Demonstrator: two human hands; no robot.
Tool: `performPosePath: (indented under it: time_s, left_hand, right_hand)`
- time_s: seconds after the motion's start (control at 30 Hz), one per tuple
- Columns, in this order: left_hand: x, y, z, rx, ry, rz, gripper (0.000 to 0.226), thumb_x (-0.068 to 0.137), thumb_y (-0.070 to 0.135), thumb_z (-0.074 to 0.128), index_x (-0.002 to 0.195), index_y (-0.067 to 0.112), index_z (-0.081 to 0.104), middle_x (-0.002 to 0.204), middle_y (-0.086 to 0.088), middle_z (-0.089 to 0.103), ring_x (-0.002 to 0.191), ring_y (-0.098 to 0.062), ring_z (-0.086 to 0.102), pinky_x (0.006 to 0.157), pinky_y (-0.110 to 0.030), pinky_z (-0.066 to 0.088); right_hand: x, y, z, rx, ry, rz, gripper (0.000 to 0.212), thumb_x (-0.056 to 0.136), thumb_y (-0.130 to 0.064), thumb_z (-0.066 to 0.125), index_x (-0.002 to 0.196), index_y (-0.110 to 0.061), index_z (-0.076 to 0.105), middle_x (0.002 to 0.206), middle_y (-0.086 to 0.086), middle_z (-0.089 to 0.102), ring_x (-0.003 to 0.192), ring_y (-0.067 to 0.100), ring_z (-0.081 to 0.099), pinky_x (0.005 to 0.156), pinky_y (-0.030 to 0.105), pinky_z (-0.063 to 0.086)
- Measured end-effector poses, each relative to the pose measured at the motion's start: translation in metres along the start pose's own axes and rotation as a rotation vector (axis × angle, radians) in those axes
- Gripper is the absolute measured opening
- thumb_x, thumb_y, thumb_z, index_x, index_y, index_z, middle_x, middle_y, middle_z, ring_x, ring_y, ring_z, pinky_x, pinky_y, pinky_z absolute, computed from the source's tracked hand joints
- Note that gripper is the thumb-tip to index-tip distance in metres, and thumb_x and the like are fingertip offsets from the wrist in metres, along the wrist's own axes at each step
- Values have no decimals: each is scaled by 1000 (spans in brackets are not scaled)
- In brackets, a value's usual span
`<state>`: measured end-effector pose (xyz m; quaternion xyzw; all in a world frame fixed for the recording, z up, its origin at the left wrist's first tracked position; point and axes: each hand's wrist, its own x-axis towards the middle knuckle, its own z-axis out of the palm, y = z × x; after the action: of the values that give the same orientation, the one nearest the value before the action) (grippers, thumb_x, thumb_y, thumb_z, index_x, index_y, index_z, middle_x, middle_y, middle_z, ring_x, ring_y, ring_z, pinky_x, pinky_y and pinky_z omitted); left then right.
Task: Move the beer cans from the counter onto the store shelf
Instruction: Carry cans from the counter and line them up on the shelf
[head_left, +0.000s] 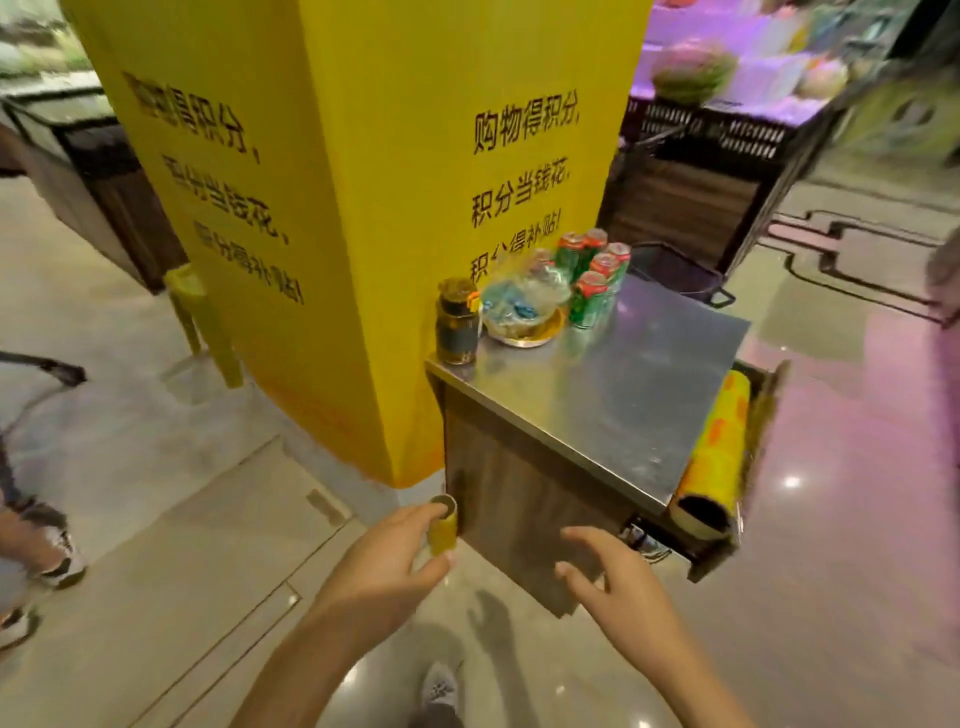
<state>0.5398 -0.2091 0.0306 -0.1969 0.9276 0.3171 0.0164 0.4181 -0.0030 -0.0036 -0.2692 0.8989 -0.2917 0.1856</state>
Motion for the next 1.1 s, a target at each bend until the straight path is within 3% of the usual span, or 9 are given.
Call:
performPosePath:
  time_s: [0.17, 0.33, 0.47, 0.6, 0.7, 0.8, 0.93, 1.0, 1.1]
  left_hand:
    - [93, 6, -1, -38, -32, -33, 50, 93, 42, 49, 140, 33, 35, 144, 15, 36, 130, -4, 36, 105, -21, 29]
    - [186, 15, -4, -2, -22, 9, 48, 91, 43, 52, 137, 31, 41, 139, 14, 44, 121, -4, 45, 100, -20, 38]
    - [260, 40, 1, -4, -78, 40, 49, 91, 40, 54, 137, 29, 41, 141, 13, 44, 127, -5, 42, 107, -24, 35]
    - [319, 69, 12, -47, -122, 122, 48, 92, 42, 51, 137, 32, 38, 140, 17, 43, 127, -1, 39, 106, -19, 29]
    - [365, 93, 23, -31, -133, 151, 48, 93, 40, 50, 139, 29, 37, 140, 15, 42, 128, -2, 39, 103, -15, 26]
    - [405, 113, 33, -104, -133, 117, 49, 92, 37, 53, 138, 27, 39, 138, 12, 45, 127, -4, 42, 105, -20, 31]
    - [456, 133, 42, -189, -104, 37, 45, 91, 34, 56, 132, 23, 44, 130, 5, 52, 119, -13, 50, 101, -32, 40]
    - [483, 139, 47, -215, -87, -10, 45, 91, 33, 56, 133, 21, 43, 131, 3, 50, 120, -15, 49, 99, -32, 41]
    - [524, 145, 53, -290, -63, -102, 50, 90, 29, 59, 134, 17, 41, 134, 1, 48, 122, -18, 47, 98, -31, 40]
  right_hand:
    - [73, 12, -25, 16, 38, 27, 39, 93, -39, 52, 131, -30, 49, 134, -15, 50, 123, 3, 45, 103, 21, 36]
    - [146, 20, -63, 51, 83, 46, 37, 93, -39, 53, 129, -31, 49, 131, -15, 52, 122, 5, 47, 94, 15, 35]
    - [188, 44, -92, 73, 119, 102, 38, 92, -38, 54, 129, -32, 49, 133, -14, 51, 124, 5, 46, 102, 19, 34]
    - [225, 73, -125, 86, 134, 145, 36, 92, -35, 57, 127, -27, 52, 125, -16, 53, 121, 6, 49, 95, 16, 36]
    - [266, 98, -151, 81, 124, 153, 37, 91, -33, 58, 127, -24, 53, 128, -9, 56, 121, 9, 51, 95, 21, 39]
    - [313, 119, -174, 59, 110, 127, 37, 91, -31, 59, 126, -21, 55, 128, -4, 59, 118, 15, 54, 94, 27, 42]
    - [382, 138, -202, 45, 77, 86, 37, 92, -26, 59, 127, -16, 55, 128, 1, 59, 119, 18, 54, 91, 21, 38]
    - [416, 146, -213, 52, 71, 69, 40, 91, -29, 58, 128, -15, 53, 129, 4, 58, 119, 20, 53, 95, 28, 40]
    - [469, 150, -222, 49, 57, 48, 43, 92, -25, 58, 131, -11, 49, 131, 7, 56, 121, 24, 52, 93, 27, 38]
